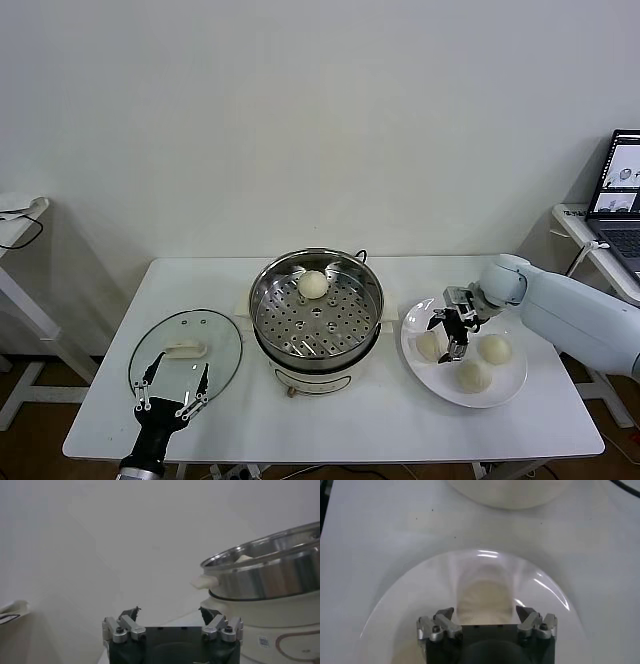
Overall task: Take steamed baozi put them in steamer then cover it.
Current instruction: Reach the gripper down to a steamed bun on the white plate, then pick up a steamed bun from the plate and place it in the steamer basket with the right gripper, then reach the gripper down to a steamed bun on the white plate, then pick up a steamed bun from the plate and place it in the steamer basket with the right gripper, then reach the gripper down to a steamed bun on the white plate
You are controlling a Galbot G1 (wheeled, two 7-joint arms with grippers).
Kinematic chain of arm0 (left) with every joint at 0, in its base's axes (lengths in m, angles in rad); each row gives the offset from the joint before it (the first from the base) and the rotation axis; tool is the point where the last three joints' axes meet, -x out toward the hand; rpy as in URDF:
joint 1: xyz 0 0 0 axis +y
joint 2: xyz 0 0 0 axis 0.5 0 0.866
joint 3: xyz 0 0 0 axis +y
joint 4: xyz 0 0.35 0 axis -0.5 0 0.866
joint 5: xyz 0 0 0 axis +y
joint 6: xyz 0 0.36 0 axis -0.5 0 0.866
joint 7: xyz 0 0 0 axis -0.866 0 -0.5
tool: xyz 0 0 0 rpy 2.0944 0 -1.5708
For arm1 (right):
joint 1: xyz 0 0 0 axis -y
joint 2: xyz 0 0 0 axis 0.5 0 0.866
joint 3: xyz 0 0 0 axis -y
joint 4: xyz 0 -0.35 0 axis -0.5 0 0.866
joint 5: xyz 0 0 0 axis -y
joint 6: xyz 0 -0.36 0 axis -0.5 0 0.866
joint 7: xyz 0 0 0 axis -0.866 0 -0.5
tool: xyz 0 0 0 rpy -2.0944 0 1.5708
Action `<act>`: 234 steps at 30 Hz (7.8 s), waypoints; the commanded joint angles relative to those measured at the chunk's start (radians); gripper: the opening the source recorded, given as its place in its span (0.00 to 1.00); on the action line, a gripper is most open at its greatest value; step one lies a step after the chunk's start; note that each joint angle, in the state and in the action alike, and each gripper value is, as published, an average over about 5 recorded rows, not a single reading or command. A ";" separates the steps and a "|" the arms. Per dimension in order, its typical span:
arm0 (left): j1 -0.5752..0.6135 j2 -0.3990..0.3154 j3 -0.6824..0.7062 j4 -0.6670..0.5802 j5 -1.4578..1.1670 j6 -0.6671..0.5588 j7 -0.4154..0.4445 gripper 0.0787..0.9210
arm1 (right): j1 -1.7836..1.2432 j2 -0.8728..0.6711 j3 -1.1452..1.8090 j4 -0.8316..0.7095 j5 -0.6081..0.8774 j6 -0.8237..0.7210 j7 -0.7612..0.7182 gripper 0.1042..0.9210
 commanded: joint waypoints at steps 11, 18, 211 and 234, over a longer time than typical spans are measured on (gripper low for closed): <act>-0.001 0.002 0.005 -0.007 0.002 -0.002 -0.002 0.88 | 0.157 -0.020 -0.051 0.033 -0.006 -0.003 -0.074 0.62; -0.005 0.015 0.016 -0.013 0.001 -0.006 -0.003 0.88 | 0.570 0.078 -0.208 0.062 0.058 0.034 -0.309 0.65; -0.024 0.002 0.021 0.025 0.020 -0.021 -0.031 0.88 | 0.435 0.314 -0.088 0.346 -0.277 0.722 -0.177 0.88; -0.013 -0.003 0.017 0.012 0.022 -0.014 -0.026 0.88 | 0.101 -0.175 0.105 -0.164 -0.111 0.127 -0.303 0.88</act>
